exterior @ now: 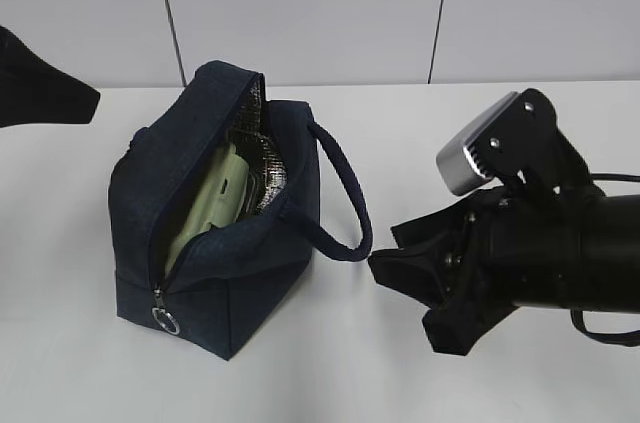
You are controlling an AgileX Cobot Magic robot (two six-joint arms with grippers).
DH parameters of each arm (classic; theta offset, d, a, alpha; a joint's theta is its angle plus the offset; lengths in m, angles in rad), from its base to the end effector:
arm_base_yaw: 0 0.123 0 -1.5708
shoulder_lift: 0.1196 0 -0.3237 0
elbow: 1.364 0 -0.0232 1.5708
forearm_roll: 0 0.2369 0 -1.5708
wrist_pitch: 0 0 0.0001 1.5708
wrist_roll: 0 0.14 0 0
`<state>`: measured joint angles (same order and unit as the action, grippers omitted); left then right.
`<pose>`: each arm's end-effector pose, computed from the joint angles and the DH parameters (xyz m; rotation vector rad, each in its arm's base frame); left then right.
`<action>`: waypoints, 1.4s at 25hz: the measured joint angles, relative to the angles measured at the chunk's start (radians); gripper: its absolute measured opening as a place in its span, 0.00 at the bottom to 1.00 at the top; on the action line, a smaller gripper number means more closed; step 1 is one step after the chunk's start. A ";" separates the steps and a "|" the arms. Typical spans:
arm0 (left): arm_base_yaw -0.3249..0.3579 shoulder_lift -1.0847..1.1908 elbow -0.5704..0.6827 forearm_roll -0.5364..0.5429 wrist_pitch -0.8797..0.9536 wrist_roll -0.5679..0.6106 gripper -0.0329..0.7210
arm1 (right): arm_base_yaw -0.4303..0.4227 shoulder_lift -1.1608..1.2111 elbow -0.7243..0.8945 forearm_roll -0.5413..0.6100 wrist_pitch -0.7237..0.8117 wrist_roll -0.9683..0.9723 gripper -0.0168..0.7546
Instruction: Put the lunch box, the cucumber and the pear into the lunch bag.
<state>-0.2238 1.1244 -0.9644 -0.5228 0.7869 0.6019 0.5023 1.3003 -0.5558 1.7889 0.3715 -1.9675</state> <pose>0.2097 -0.0985 0.3426 0.6785 2.2340 -0.4294 0.2066 0.1702 0.2457 -0.9043 1.9604 0.5853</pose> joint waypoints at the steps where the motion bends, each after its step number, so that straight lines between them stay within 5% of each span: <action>1: 0.000 0.000 0.000 0.000 0.000 0.000 0.55 | 0.000 0.000 0.000 0.000 0.013 0.000 0.42; 32: 0.000 0.000 0.000 -0.004 0.024 0.000 0.47 | 0.000 0.000 0.000 -0.003 0.099 0.111 0.41; 35: 0.000 0.000 0.000 -0.005 0.024 0.000 0.47 | 0.000 0.000 -0.015 -0.170 0.118 0.233 0.41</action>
<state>-0.2238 1.1244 -0.9644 -0.5276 0.8108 0.6019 0.5023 1.3003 -0.5705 1.6189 0.4893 -1.7343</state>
